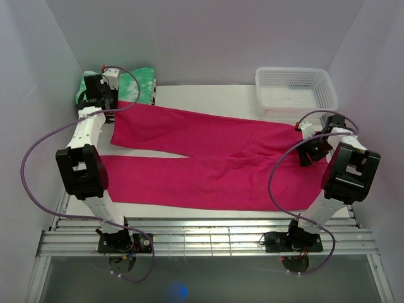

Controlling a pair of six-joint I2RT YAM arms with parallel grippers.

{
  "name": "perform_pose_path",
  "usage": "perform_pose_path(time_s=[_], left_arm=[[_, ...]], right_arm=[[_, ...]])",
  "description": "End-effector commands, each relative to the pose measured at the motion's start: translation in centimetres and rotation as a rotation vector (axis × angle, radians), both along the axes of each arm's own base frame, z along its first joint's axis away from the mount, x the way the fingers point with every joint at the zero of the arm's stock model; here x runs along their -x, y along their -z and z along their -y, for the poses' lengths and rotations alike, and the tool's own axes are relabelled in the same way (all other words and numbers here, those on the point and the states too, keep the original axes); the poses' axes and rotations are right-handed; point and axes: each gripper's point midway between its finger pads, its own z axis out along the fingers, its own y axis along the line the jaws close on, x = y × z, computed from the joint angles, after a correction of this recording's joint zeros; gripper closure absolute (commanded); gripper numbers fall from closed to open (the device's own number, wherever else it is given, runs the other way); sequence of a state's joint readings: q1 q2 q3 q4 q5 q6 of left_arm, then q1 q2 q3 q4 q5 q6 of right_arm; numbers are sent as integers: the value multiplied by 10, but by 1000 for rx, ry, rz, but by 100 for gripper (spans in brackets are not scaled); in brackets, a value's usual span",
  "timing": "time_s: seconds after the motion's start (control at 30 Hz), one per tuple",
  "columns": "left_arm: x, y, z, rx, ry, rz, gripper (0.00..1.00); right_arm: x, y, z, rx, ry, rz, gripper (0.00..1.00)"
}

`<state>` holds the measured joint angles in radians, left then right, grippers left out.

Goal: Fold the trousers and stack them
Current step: Flatten the trousers out

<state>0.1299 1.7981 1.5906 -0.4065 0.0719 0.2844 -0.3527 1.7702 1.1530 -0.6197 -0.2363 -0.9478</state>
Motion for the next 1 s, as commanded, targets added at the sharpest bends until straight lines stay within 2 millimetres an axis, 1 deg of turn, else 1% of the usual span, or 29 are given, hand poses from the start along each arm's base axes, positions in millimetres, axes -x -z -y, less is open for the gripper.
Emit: perform_pose_path(time_s=[0.0,0.07,0.1,0.17,0.3,0.43,0.5,0.53,0.57,0.6,0.63,0.7,0.73,0.77,0.8,0.83,0.87,0.9,0.97], left_arm=[[6,10,-10,12,-1,-14,100],[12,13,-13,20,-7,-16,100],[17,22,-16,20,-15,-35,100],[21,28,-23,18,-34,-41,100],[29,47,-47,23,-98,-87,100],[29,56,-79,7,-151,-101,100],[23,54,-88,-13,-154,-86,100],[21,63,-94,-24,-153,-102,100],[16,60,-97,-30,-148,-92,100],[16,64,-99,-33,-145,-99,100],[15,73,-101,-37,-135,-121,100],[15,84,-97,-27,-109,-143,100],[16,93,-96,-22,-102,-160,100],[16,96,-96,-21,-93,-167,98],[17,103,-96,-23,-91,-180,81],[17,106,-98,-23,-94,-186,70],[17,109,-99,-17,-93,-194,62],[12,102,-98,-4,-77,-175,47],[12,89,-100,14,-65,-155,37]], right_arm=[[6,-36,-24,-68,-89,22,33],[9,-37,-30,-61,-118,13,34],[13,-31,-29,-43,-126,-3,34],[13,-24,-29,-30,-128,-13,36],[13,-9,-22,-9,-102,-45,37],[10,3,-16,14,-85,-64,37],[10,11,-10,38,-76,-83,37],[10,14,-9,43,-75,-91,37],[10,17,-8,45,-72,-99,37],[10,17,-8,43,-71,-99,37],[9,17,-11,37,-71,-98,37],[8,15,-16,12,-70,-97,37],[12,15,-23,-4,-84,-114,37],[12,13,-26,-11,-89,-114,37],[13,11,-31,-21,-97,-114,37],[11,7,-35,-31,-100,-106,37],[13,2,-37,-46,-96,-109,36],[8,-6,-40,-66,-94,-91,36],[7,-22,-44,-84,-102,-73,36]])
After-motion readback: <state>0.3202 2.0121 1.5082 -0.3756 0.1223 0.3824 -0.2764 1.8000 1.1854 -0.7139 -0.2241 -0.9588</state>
